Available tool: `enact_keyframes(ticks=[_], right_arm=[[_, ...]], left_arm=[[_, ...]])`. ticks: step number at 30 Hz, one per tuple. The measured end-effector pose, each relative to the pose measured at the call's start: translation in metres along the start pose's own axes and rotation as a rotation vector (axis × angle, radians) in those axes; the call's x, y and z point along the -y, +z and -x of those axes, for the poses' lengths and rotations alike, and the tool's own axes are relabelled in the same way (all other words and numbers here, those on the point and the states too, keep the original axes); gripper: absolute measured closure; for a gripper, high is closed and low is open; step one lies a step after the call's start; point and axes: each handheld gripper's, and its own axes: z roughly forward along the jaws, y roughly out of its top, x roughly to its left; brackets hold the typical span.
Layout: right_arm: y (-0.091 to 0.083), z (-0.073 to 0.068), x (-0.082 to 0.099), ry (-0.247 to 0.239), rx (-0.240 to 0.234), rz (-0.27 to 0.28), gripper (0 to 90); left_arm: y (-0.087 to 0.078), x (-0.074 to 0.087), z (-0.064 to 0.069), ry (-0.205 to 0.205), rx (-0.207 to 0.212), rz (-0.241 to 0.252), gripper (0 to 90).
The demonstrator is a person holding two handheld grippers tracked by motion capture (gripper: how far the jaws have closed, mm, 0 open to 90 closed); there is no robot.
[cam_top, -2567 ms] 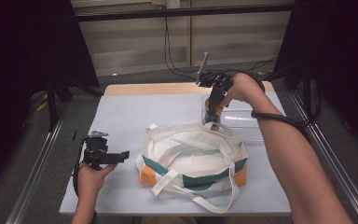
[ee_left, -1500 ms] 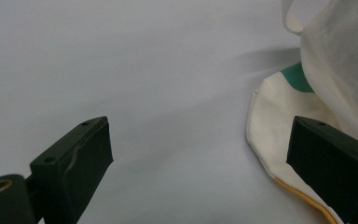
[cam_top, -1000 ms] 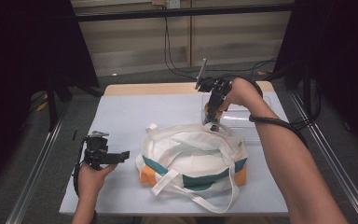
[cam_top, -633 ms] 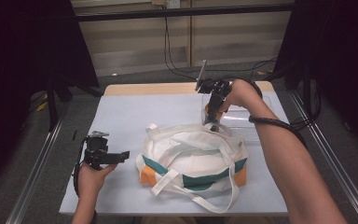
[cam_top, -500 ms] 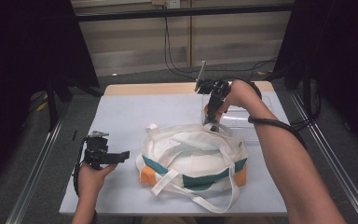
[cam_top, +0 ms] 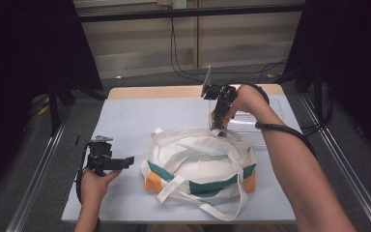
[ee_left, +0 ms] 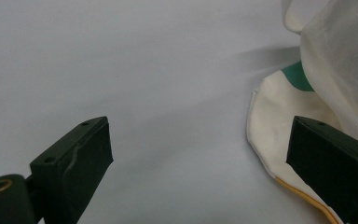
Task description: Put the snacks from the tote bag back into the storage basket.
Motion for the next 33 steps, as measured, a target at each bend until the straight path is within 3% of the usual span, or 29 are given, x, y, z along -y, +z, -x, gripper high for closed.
enact_keyframes(ticks=[14,33], right_arm=[[0.0023,0.0007,0.0016,0.000,0.001,0.014,30.0],[0.0038,0.0032,0.0017,0.049,-0.003,0.047,29.7]], left_arm=[[0.0002,0.0002,-0.0003,0.001,0.000,-0.005,6.5],[0.0008,0.0004,0.0004,0.000,0.003,-0.012,6.4]])
